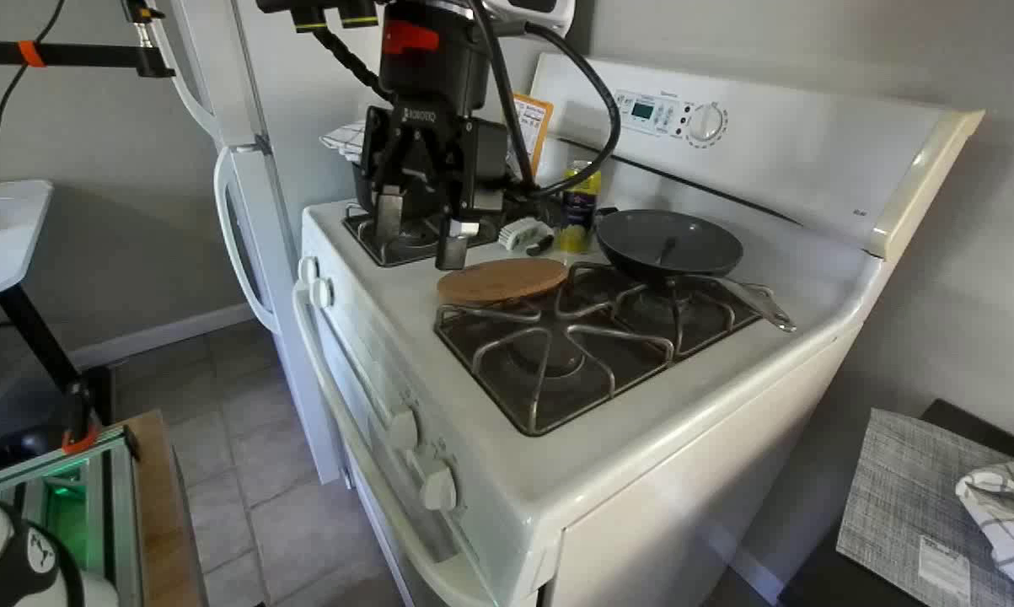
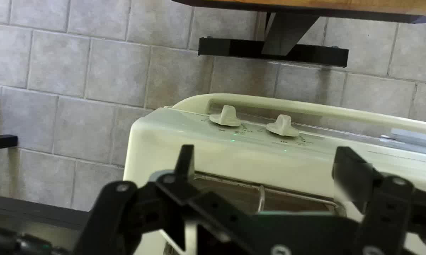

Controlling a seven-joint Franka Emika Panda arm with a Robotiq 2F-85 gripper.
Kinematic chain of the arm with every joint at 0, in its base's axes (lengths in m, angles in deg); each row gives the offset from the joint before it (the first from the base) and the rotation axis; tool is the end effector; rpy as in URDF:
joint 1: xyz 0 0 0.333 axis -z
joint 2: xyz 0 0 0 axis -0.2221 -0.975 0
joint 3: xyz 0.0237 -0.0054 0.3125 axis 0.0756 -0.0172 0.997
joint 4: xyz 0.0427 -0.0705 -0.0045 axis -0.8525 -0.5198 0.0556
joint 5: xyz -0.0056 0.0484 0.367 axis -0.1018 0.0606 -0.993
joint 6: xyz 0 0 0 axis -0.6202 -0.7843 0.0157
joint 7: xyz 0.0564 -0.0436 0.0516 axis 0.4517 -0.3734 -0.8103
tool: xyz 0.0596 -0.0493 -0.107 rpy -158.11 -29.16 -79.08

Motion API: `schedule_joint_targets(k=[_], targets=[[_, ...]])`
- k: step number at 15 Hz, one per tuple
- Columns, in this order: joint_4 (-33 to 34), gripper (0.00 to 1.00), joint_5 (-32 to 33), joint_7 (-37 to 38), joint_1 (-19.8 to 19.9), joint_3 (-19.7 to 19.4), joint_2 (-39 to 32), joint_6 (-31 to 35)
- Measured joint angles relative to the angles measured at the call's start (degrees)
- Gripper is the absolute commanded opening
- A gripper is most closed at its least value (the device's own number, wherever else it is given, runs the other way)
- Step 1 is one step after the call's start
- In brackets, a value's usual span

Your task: Put the pack in the pan

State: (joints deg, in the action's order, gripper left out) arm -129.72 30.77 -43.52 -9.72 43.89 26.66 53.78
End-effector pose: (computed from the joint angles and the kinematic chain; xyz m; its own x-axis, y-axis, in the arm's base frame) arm 0.3756 -0.0562 0.4578 0.9611 0.0817 -0.2639 0.1164 -0.9861 0.1189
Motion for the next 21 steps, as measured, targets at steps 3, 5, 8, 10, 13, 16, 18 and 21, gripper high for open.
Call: schedule_joint_targets(k=[3,5,8,10,13,16,18,21], targets=[[0.00,1.00,0.00,0.00,0.00,0.00,0.00,0.00],[0.00,1.00,0.00,0.00,0.00,0.00,0.00,0.00],[0.33,1.00,-1.94,0.08,-0.44,-0.13,0.03,3.17],[2.02,1.00,-5.91,0.08,-1.62,-0.02,-0.05,7.76],[7.79,1.00,-10.89,-0.18,-4.64,0.75,-1.26,13.63],[16.97,1.00,-12.32,-3.96,-7.28,1.41,-4.65,16.73],[24.34,1.00,-12.59,-9.07,-8.37,1.44,-7.75,16.59],[34.93,1.00,-16.60,-18.17,-9.35,1.43,-13.51,15.92]])
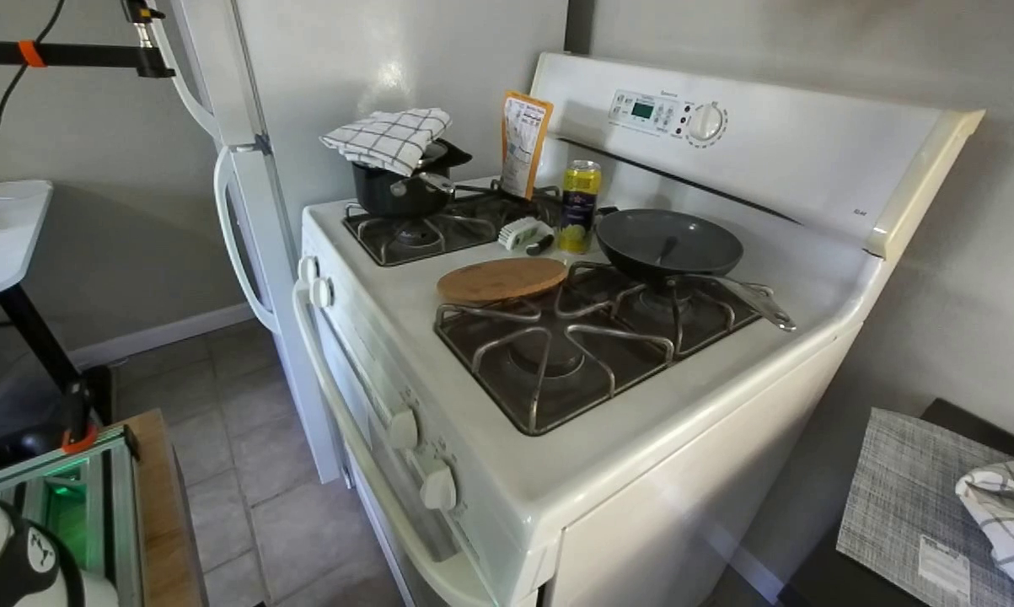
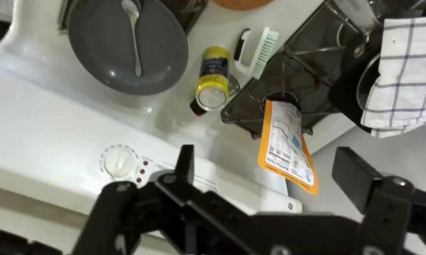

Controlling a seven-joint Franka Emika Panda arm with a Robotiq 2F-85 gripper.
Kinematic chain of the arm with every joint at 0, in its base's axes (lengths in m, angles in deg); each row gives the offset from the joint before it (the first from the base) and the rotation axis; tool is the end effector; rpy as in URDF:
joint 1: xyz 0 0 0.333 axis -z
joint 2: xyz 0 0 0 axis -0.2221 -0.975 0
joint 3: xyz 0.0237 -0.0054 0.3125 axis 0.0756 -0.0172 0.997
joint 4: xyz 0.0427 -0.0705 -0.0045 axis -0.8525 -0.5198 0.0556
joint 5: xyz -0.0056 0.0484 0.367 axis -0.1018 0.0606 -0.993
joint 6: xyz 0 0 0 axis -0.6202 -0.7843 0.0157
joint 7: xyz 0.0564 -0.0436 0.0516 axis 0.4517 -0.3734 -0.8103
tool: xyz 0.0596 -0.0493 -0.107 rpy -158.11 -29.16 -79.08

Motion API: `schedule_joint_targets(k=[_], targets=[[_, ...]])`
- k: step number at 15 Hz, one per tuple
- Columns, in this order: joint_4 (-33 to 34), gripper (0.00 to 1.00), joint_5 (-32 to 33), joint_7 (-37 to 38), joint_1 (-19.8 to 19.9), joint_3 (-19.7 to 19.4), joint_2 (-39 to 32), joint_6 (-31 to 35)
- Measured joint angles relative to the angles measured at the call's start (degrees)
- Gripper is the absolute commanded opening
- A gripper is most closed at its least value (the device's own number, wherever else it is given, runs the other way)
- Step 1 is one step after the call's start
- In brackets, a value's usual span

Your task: Put the pack in the pan

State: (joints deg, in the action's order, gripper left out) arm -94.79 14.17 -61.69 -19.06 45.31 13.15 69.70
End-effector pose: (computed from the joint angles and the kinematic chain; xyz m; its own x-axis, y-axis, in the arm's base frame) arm 0.5232 0.0610 0.6582 0.7778 0.4838 0.4013 0.4980 -0.8638 0.0763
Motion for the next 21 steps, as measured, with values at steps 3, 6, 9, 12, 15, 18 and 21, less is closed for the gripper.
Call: schedule_joint_targets(k=[3,6,9,12,15,18,21], targets=[[9.20,1.00,-5.88,-6.22,-0.84,0.56,-6.64,-2.25],[12.76,1.00,-6.76,-7.44,-1.04,0.73,-10.01,-2.58],[13.43,1.00,-6.76,-7.53,-1.04,0.72,-10.29,-2.83],[13.68,1.00,-6.76,-7.54,-1.04,0.72,-10.29,-3.12],[13.70,1.00,-11.01,-13.04,-1.20,1.13,-11.13,-2.13],[15.01,1.00,-15.95,-21.38,-0.74,3.25,-15.39,-2.19],[18.21,1.00,-16.99,-29.77,0.09,5.52,-22.81,-2.73]])
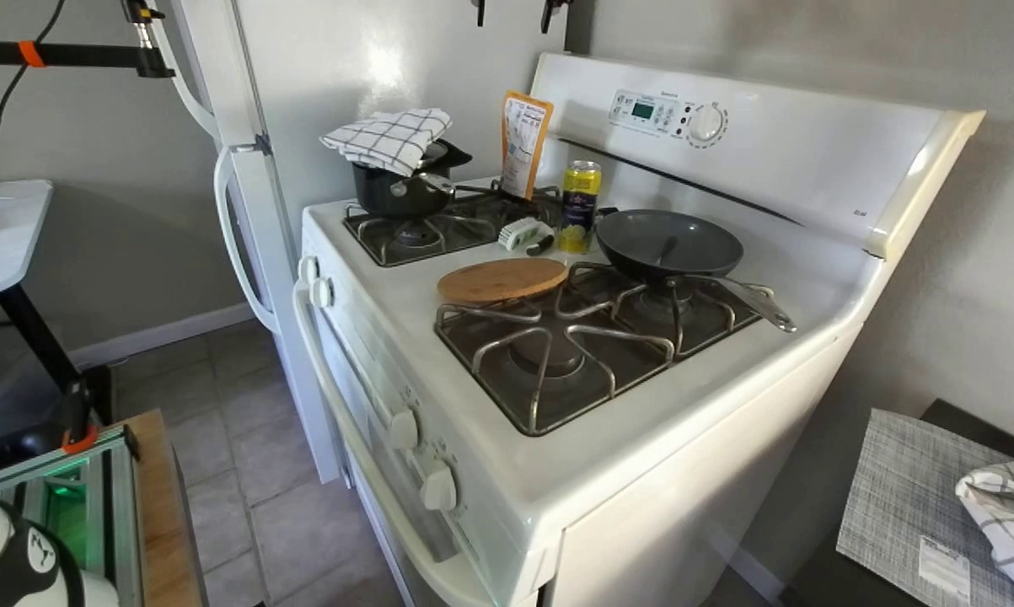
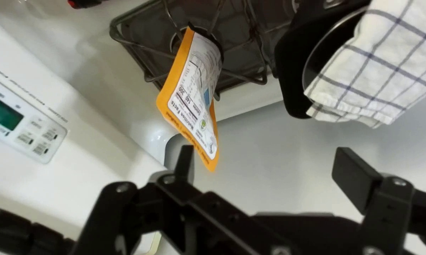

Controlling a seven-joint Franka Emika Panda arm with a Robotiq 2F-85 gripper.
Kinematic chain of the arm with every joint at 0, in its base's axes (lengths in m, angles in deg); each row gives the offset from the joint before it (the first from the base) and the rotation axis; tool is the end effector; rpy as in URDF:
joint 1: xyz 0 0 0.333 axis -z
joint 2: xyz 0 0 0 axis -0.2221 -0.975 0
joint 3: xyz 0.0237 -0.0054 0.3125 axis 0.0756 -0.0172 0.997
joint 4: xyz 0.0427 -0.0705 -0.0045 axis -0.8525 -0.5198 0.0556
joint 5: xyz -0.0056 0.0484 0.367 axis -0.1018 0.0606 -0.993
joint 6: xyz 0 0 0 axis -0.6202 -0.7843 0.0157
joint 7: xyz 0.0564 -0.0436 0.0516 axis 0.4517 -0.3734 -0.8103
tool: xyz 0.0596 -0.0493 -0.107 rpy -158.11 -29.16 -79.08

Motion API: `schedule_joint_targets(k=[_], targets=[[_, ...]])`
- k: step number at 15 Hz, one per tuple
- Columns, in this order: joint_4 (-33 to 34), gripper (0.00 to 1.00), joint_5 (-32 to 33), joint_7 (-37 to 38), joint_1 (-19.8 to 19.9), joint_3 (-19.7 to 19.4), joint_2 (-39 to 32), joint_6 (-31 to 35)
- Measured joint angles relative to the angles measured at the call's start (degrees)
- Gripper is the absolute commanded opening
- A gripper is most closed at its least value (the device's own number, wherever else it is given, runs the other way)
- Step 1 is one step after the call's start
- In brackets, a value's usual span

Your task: Put the pack in the pan

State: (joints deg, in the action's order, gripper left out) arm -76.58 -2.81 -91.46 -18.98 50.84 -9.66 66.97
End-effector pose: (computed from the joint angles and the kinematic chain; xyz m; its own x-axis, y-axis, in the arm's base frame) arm 0.6252 0.1537 0.5828 0.4149 0.7730 0.4799 0.8873 -0.4605 -0.0252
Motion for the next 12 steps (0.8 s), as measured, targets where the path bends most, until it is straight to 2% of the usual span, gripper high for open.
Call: schedule_joint_targets(k=[6,12], targets=[[12.13,1.00,2.75,-15.87,1.80,3.66,-14.44,-1.85],[19.64,1.00,5.53,-21.63,-0.21,4.68,-19.47,-4.03]])
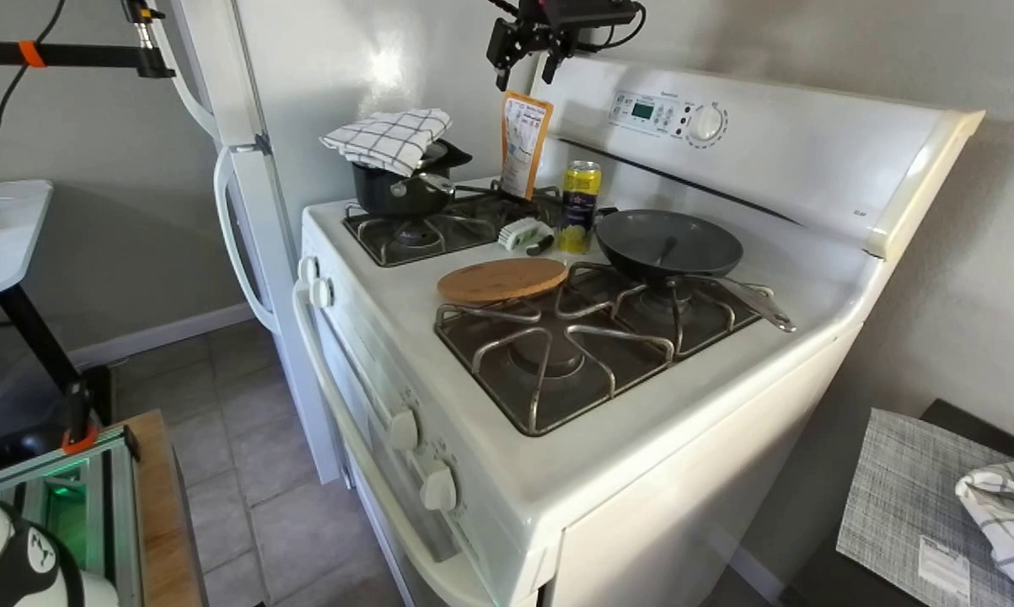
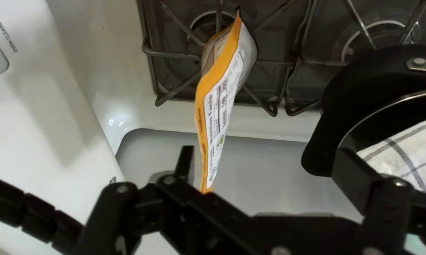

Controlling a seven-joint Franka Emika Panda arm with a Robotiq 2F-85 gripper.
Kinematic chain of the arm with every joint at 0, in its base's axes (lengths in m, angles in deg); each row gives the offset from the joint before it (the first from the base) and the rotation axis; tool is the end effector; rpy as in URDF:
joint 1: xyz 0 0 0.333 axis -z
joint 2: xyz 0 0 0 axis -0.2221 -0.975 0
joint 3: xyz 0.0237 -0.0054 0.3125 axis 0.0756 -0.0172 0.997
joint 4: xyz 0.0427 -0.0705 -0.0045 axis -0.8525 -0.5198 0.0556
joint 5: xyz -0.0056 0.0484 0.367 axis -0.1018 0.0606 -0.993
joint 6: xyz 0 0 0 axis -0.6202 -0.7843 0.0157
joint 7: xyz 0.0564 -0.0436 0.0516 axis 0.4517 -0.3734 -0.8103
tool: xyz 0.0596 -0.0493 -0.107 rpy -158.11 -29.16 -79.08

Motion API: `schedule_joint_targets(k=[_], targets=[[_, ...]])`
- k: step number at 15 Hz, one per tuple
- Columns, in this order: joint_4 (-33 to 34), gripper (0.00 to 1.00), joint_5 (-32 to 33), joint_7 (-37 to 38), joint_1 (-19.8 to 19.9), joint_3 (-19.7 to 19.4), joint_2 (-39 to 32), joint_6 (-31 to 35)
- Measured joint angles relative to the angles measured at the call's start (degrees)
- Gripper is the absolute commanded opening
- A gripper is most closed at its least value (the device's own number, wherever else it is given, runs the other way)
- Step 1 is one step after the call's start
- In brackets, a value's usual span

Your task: Put the pack in the pan

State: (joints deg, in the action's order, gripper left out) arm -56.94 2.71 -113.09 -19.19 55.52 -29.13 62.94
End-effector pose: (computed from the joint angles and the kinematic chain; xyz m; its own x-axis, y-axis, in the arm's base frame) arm 0.6938 0.1938 0.5104 -0.0038 0.9062 0.4229 0.9930 -0.0464 0.1084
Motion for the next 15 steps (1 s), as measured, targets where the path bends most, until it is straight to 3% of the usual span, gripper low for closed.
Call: schedule_joint_targets(k=[12,14,15], targets=[[4.27,0.99,6.21,-1.52,-5.45,-0.56,-5.94,7.71],[4.67,0.89,7.03,-1.52,-5.70,-0.97,-6.72,7.82],[4.80,0.70,7.35,-1.52,-5.74,-1.10,-7.04,7.82]])
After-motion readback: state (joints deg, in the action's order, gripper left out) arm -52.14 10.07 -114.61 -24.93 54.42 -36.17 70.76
